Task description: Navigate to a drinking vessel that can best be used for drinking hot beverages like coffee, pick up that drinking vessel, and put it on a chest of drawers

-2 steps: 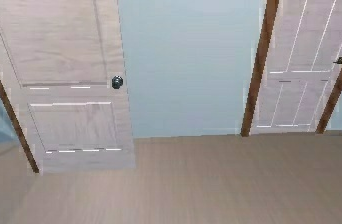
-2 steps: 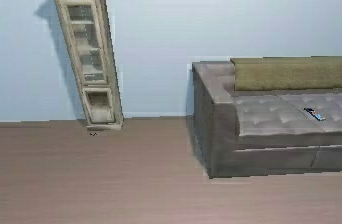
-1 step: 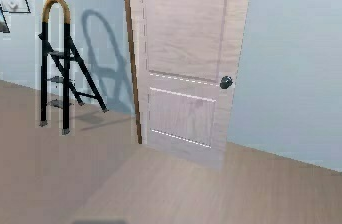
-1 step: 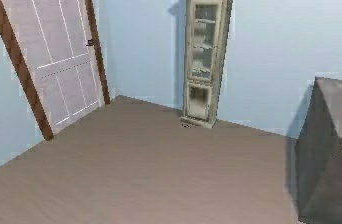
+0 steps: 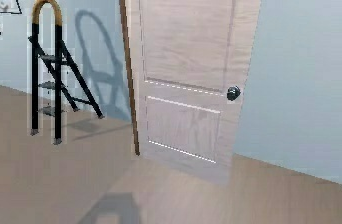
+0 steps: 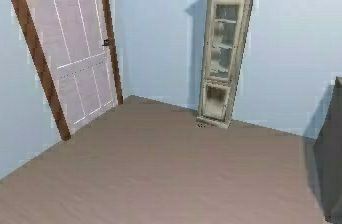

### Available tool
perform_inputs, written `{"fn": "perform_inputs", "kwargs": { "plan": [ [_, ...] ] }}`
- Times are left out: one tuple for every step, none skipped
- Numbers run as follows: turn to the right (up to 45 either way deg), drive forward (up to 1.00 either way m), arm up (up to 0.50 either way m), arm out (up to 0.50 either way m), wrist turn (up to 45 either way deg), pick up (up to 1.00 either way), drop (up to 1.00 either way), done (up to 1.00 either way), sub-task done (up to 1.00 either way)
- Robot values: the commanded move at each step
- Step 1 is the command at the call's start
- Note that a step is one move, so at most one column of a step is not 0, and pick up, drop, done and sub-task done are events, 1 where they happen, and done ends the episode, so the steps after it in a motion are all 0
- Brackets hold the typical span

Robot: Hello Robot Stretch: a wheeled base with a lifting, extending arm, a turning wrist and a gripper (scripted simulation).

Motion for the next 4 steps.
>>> {"fn": "perform_inputs", "kwargs": {
  "plan": [
    [45.0,0.0,0.0,0.0,0.0,0.0,0.0,0.0,0.0],
    [0.0,0.1,0.0,0.0,0.0,0.0,0.0,0.0,0.0],
    [-45.0,0.0,0.0,0.0,0.0,0.0,0.0,0.0,0.0],
    [-33.0,0.0,0.0,0.0,0.0,0.0,0.0,0.0,0.0]
  ]
}}
